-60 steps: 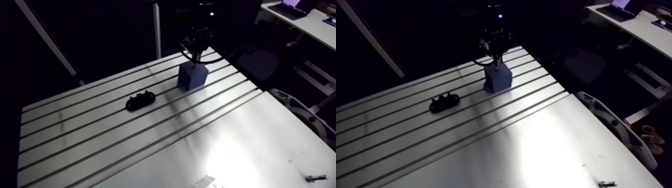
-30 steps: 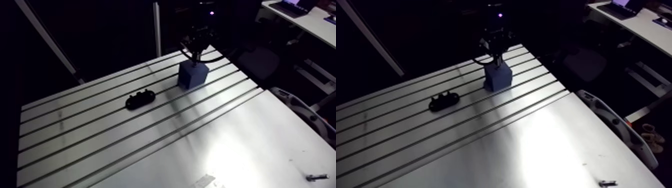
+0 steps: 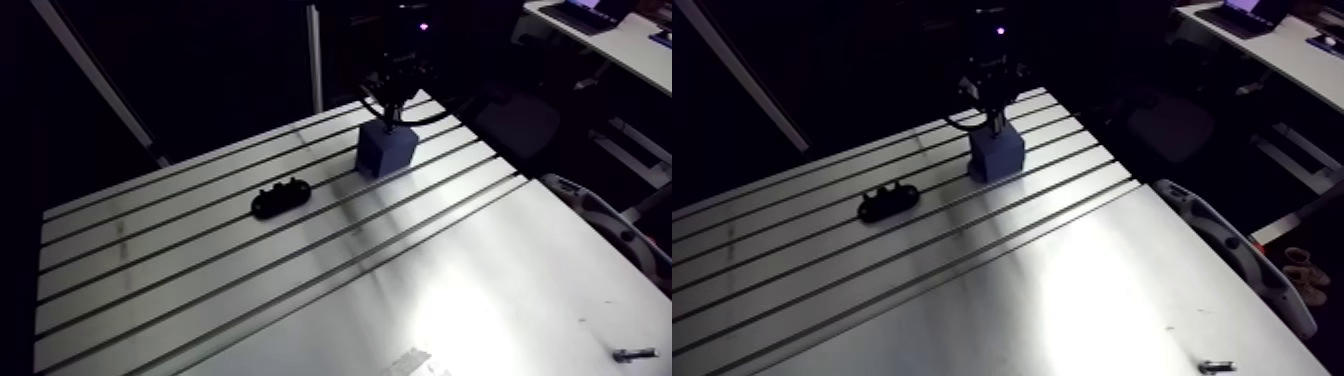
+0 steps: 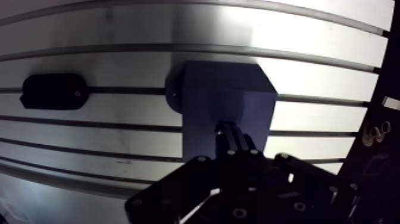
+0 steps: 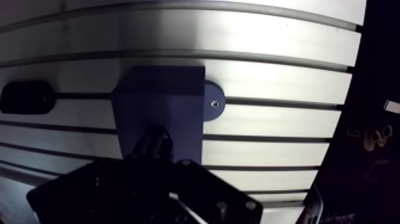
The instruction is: Pick up the M10 bolt and insert it into the hex recess until seated.
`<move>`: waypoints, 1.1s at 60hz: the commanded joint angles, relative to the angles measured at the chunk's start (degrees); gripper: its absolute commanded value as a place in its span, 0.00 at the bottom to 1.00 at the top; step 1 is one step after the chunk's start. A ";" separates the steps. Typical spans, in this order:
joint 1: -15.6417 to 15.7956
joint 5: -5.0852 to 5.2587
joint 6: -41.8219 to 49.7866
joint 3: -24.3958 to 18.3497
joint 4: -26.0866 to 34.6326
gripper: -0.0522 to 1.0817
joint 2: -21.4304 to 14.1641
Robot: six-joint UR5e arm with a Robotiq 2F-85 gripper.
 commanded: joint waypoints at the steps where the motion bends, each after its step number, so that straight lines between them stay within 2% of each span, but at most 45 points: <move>1: 0.00 0.00 0.00 0.09 0.04 1.00 0.01; 66: 0.00 -0.18 0.00 0.62 -0.12 1.00 0.08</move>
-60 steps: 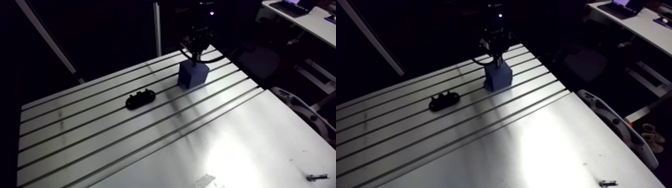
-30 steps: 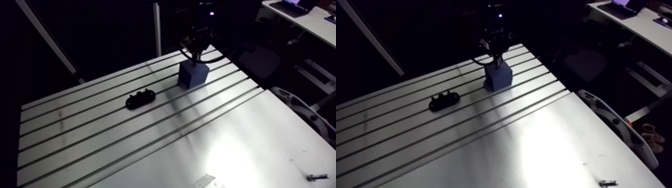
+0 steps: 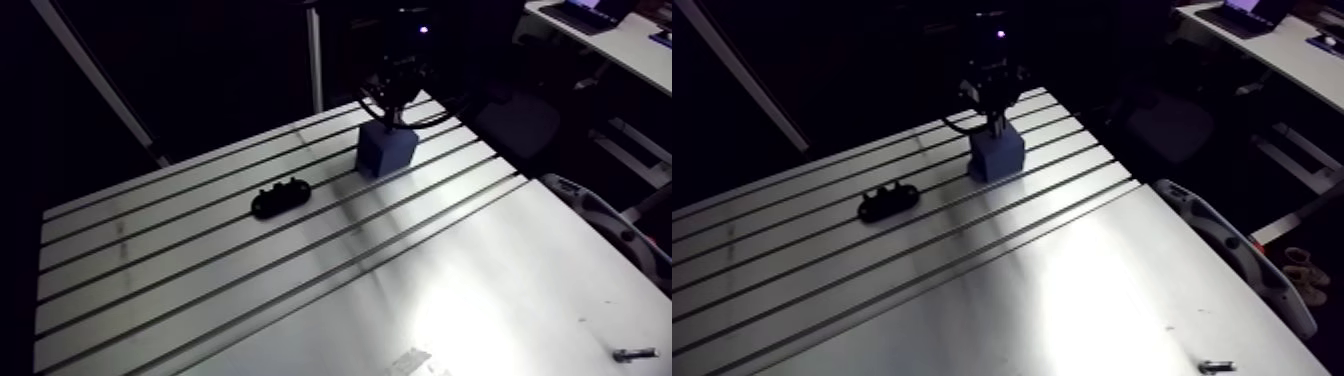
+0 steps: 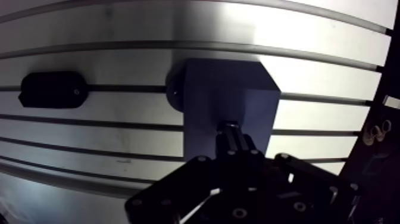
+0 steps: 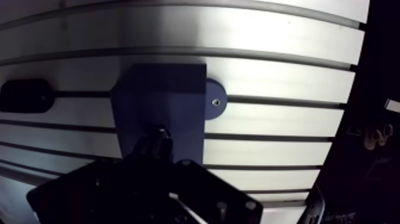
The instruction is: Pick up the M10 bolt and insert it into the hex recess until seated.
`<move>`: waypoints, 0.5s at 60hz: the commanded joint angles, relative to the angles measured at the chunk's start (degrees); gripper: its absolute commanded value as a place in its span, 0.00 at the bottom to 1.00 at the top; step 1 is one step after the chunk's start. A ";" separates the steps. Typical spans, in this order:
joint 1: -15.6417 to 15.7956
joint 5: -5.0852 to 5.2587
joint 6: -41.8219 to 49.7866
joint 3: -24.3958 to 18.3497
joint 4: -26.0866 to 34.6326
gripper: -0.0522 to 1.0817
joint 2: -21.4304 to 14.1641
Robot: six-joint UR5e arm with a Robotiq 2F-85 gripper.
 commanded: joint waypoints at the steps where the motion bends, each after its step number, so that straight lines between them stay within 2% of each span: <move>1: 0.00 -0.04 0.00 0.17 -0.04 1.00 0.00; 30: 0.00 -0.04 0.00 0.33 -0.04 1.00 -0.02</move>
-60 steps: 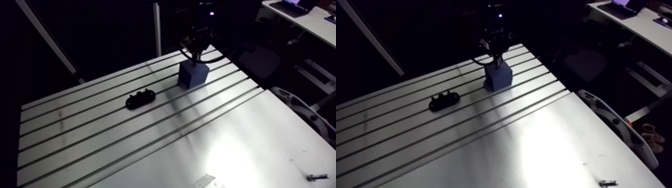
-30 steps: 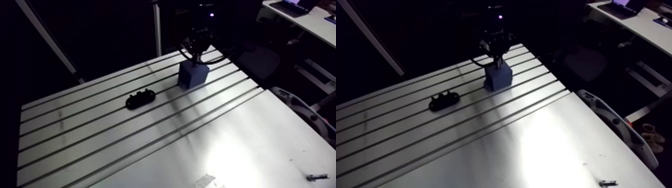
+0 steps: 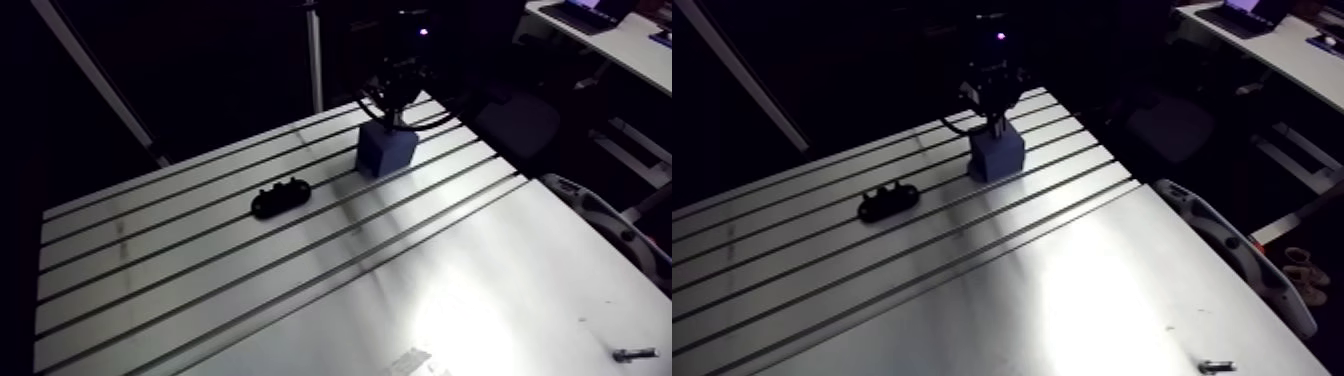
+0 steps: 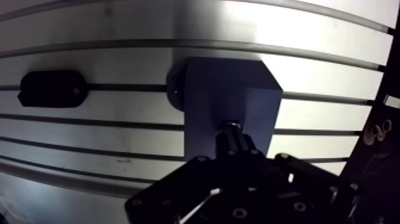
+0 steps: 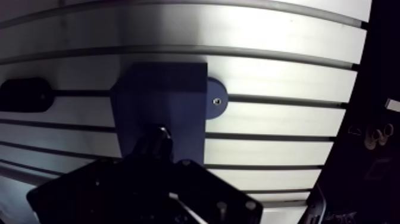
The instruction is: Pick up the M10 bolt and insert it into the hex recess until seated.
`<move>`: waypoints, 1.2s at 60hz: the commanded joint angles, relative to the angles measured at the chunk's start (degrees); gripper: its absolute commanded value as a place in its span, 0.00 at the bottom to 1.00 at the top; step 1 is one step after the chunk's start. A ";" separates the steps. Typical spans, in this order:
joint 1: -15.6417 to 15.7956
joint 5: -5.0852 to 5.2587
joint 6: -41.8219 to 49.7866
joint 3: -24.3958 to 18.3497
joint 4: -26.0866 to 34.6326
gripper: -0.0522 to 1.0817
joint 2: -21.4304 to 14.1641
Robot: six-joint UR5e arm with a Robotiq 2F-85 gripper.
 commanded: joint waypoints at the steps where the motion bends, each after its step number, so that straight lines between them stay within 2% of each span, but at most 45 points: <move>1: 0.00 0.00 0.00 0.10 0.00 1.00 0.05; 72: 0.09 0.17 -0.16 -0.52 0.09 1.00 0.42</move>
